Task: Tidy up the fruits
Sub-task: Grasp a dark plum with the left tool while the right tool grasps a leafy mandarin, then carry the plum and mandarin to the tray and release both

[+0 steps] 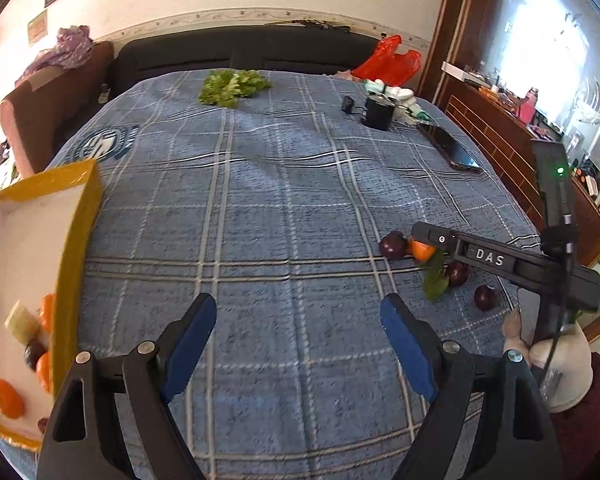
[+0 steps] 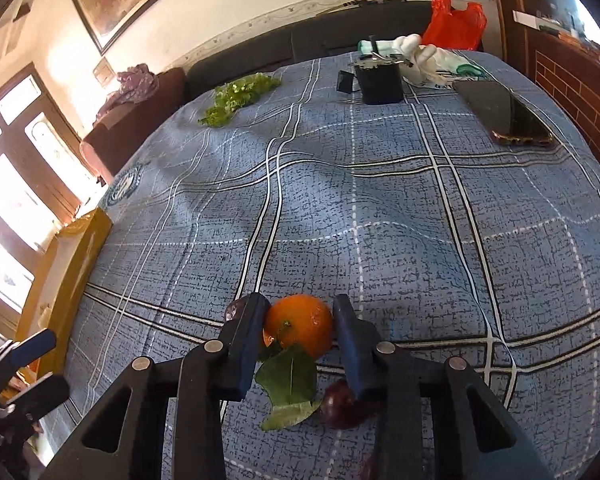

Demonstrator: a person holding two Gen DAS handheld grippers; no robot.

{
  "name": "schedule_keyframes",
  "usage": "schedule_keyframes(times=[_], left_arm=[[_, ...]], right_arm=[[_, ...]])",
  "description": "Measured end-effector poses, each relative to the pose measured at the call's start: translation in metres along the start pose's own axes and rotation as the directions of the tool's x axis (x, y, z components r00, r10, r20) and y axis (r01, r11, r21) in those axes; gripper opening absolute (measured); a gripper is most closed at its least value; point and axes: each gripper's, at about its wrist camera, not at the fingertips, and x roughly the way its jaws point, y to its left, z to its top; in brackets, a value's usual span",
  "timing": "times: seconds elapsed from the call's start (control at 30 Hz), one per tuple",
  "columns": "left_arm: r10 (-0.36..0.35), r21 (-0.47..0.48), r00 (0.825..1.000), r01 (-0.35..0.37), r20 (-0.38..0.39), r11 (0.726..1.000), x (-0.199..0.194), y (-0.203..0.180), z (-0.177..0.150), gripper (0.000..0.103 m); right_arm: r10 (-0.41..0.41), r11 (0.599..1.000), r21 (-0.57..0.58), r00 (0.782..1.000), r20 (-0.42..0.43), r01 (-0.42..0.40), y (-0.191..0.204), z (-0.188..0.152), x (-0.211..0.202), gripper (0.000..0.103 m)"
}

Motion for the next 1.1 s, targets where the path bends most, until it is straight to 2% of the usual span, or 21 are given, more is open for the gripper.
schedule_keyframes(times=[0.13,0.27,0.43,0.5,0.53,0.57,0.73,0.9,1.1], left_arm=[[-0.04,0.077,0.999,0.042,-0.026,0.996,0.03,-0.028,0.014,0.081],[-0.067,0.181,0.997,0.074,-0.043,0.981,0.06,-0.059,0.026,0.065],[-0.07,0.235,0.995,0.085,-0.072,0.968,0.098,-0.076,0.037,0.056],[-0.065,0.246,0.994,0.085,-0.09,0.966,0.109,-0.081,0.039,0.045],[-0.086,0.244,0.991,0.11,-0.106,0.964,0.113,-0.082,0.039,0.031],[-0.102,0.241,0.988,0.127,-0.114,0.962,0.114,-0.083,0.038,0.027],[-0.063,0.244,0.995,0.081,-0.078,0.966,0.103,-0.082,0.033,0.027],[-0.046,0.148,0.999,0.048,-0.017,0.988,0.063,-0.053,0.029,0.027],[0.034,-0.008,0.998,-0.034,0.055,0.999,0.005,0.009,0.021,0.028]], right_arm=[[0.057,0.997,0.052,0.996,0.063,-0.06,-0.011,0.004,-0.016,0.038],[0.095,0.989,0.103,0.991,0.096,-0.105,-0.022,0.007,-0.024,0.038],[0.114,0.979,0.157,0.988,0.107,-0.13,-0.034,0.01,-0.026,0.039],[0.114,0.977,0.168,0.987,0.109,-0.131,-0.036,0.01,-0.025,0.039],[0.114,0.976,0.173,0.987,0.109,-0.132,-0.037,0.01,-0.025,0.039],[0.116,0.975,0.176,0.987,0.109,-0.134,-0.039,0.01,-0.026,0.039],[0.118,0.975,0.174,0.987,0.109,-0.136,-0.038,0.01,-0.025,0.039],[0.107,0.982,0.146,0.988,0.113,-0.123,-0.031,0.008,-0.024,0.039],[0.083,0.994,0.063,0.99,0.116,-0.09,-0.009,0.004,-0.022,0.039]])
